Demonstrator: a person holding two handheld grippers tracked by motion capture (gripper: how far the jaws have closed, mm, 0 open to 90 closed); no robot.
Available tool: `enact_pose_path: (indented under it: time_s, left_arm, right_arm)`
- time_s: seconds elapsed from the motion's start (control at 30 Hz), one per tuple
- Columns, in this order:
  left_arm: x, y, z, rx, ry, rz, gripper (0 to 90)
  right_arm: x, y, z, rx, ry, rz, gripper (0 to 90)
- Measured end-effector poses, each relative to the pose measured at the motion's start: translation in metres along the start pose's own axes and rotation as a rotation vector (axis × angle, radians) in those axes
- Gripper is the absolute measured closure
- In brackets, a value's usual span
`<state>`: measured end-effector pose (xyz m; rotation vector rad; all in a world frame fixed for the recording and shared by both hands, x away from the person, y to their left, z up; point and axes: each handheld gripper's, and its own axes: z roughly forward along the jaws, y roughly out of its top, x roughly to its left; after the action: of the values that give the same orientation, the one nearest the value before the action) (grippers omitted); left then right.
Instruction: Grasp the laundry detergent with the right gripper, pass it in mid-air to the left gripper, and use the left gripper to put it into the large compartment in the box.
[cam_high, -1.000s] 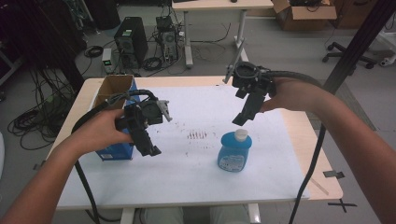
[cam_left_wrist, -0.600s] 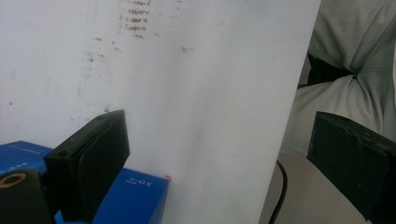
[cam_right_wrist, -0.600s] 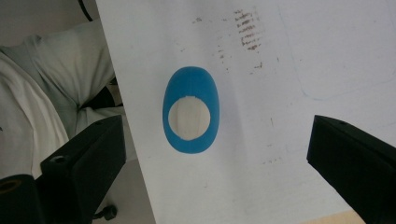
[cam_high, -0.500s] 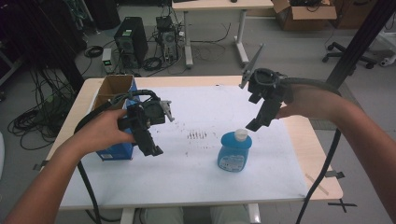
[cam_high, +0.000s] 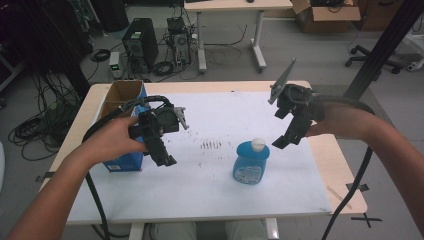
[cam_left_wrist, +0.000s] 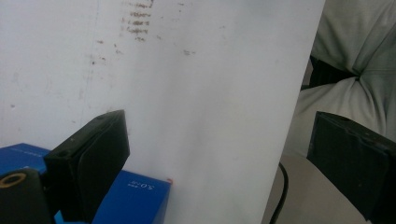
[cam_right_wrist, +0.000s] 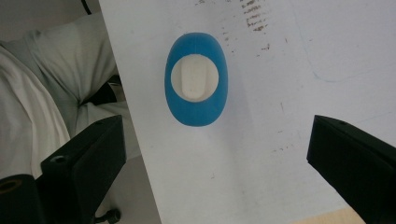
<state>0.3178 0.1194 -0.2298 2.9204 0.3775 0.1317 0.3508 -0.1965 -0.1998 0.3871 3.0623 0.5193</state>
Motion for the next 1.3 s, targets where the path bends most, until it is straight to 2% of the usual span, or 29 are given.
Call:
enact_pose_path:
  time_s: [0.23,0.53,1.3]
  left_arm:
    - [0.0,0.003,0.001,0.0,-0.002,0.001,6.0]
    - [0.001,0.006,0.003,0.003,-0.004,0.01,6.0]
    - [0.002,0.009,0.009,0.009,-0.01,0.006,6.1]
  right_arm:
    - [0.001,-0.014,0.008,-0.012,0.005,0.008,4.3]
    - [0.005,-0.031,0.018,-0.081,-0.008,0.019,4.3]
    - [0.006,-0.064,0.052,-0.166,0.005,0.041,4.7]
